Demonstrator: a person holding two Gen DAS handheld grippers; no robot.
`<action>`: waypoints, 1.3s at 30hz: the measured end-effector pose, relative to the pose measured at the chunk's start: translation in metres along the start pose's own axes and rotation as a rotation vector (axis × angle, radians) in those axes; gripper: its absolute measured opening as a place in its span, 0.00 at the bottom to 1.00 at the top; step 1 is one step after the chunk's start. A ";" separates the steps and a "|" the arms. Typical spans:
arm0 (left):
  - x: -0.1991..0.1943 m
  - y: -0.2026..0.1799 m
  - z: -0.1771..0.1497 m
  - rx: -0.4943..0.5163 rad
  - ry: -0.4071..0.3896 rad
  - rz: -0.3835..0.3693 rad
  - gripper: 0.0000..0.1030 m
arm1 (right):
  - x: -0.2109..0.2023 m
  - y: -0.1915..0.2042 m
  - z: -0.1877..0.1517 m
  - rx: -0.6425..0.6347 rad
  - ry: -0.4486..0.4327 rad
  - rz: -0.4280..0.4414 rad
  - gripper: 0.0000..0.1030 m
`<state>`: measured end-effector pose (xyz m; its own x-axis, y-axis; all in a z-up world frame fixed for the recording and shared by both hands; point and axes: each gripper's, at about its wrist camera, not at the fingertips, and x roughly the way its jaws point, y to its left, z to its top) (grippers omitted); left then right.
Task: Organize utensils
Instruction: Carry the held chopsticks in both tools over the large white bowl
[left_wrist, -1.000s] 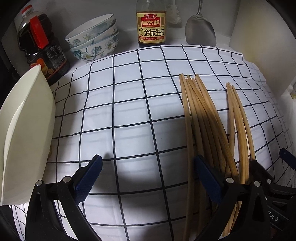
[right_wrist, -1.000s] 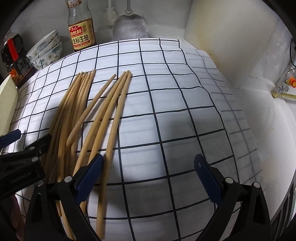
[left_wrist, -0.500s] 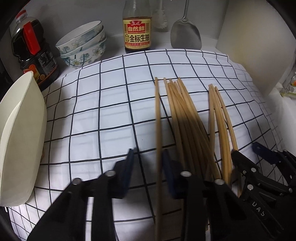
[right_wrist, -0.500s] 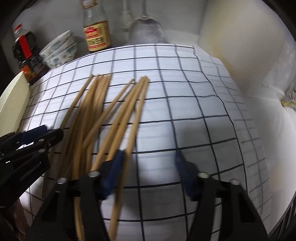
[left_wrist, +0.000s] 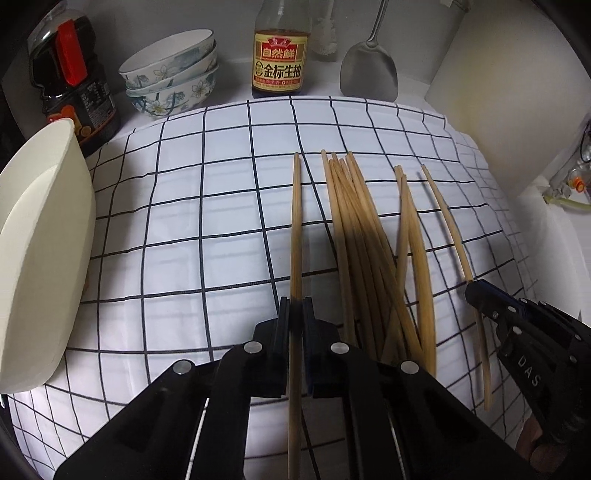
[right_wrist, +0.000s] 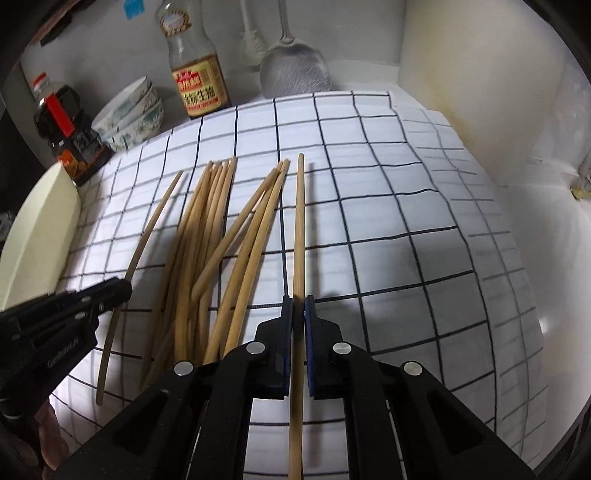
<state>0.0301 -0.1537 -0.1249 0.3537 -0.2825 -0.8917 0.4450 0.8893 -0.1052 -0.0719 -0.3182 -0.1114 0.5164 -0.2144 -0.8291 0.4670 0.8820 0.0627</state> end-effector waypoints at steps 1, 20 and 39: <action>-0.005 0.000 0.000 0.001 -0.004 -0.004 0.07 | -0.005 0.001 0.002 0.004 -0.006 0.006 0.06; -0.133 0.147 0.010 -0.189 -0.179 0.114 0.07 | -0.068 0.181 0.055 -0.219 -0.084 0.254 0.06; -0.096 0.292 0.005 -0.368 -0.110 0.204 0.07 | 0.026 0.350 0.065 -0.355 0.119 0.357 0.06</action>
<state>0.1303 0.1317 -0.0676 0.4983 -0.1063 -0.8605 0.0409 0.9942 -0.0992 0.1518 -0.0427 -0.0751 0.5039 0.1568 -0.8494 -0.0060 0.9840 0.1780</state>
